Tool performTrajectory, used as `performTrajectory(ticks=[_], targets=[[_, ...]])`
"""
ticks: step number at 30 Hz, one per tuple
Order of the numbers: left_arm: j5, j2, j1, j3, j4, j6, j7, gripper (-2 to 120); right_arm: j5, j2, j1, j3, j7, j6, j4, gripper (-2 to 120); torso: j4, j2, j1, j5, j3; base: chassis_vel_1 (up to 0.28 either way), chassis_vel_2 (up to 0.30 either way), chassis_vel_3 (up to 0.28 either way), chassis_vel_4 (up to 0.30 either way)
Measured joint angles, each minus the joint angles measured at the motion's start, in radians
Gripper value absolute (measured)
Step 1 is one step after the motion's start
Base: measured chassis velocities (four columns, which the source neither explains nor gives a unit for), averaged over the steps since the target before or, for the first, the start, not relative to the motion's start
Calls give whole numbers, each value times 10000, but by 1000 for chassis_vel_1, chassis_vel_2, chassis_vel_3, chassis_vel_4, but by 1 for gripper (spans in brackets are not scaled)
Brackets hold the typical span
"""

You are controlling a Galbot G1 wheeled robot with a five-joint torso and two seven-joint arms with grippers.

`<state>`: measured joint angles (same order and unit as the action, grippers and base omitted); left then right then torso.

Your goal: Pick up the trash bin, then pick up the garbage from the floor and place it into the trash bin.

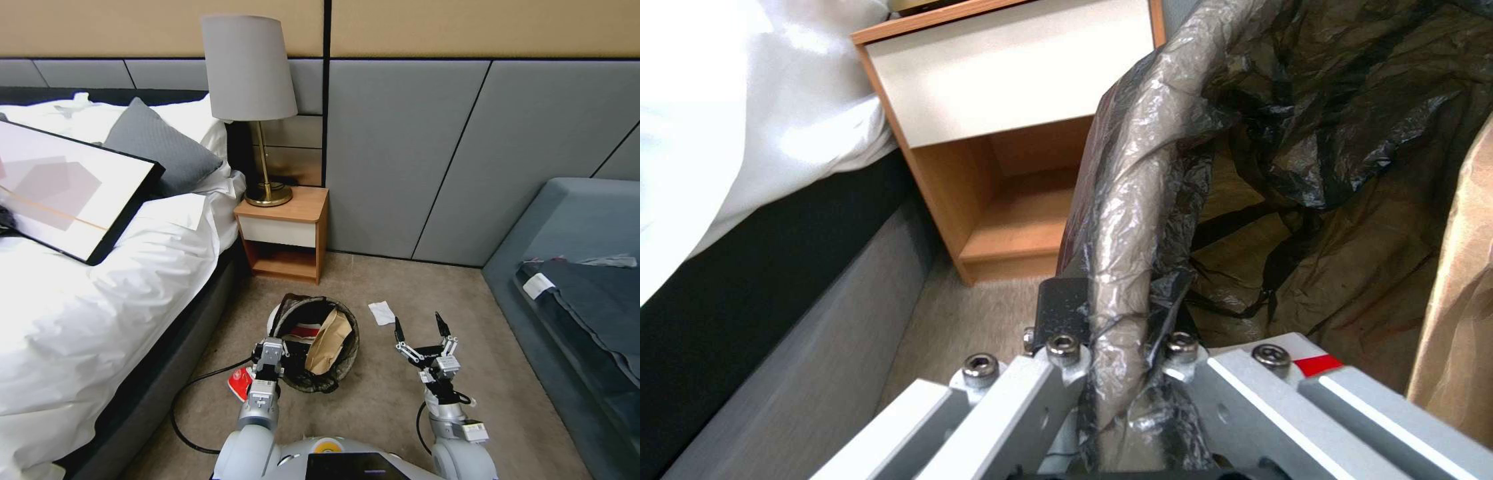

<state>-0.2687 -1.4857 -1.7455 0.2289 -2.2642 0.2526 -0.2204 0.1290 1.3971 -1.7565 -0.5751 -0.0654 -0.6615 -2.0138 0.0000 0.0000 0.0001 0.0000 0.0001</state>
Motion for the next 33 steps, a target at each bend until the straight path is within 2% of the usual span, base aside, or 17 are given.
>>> performTrajectory(ticks=[8, 26, 33], targets=[[-15, -9, -10, -4, 1, -4, 0, 0, -3, 5, 76, -36, -159, -87, 43, 100, 0, 0, 1, 1, 0, -107, 99, 101, -93], [-32, -3, -27, -16, 1, -12, -8, 0, -100, -74, 366, -133, -212, -153, 127, 100, 0, 0, 0, 0, -1, 0, 0, 0, 0], [-32, 35, -47, -12, -5, -16, -17, 0, -156, -273, 743, -81, 122, 437, -15, 100, 0, 0, -1, 0, -1, 0, 0, 0, 0]])
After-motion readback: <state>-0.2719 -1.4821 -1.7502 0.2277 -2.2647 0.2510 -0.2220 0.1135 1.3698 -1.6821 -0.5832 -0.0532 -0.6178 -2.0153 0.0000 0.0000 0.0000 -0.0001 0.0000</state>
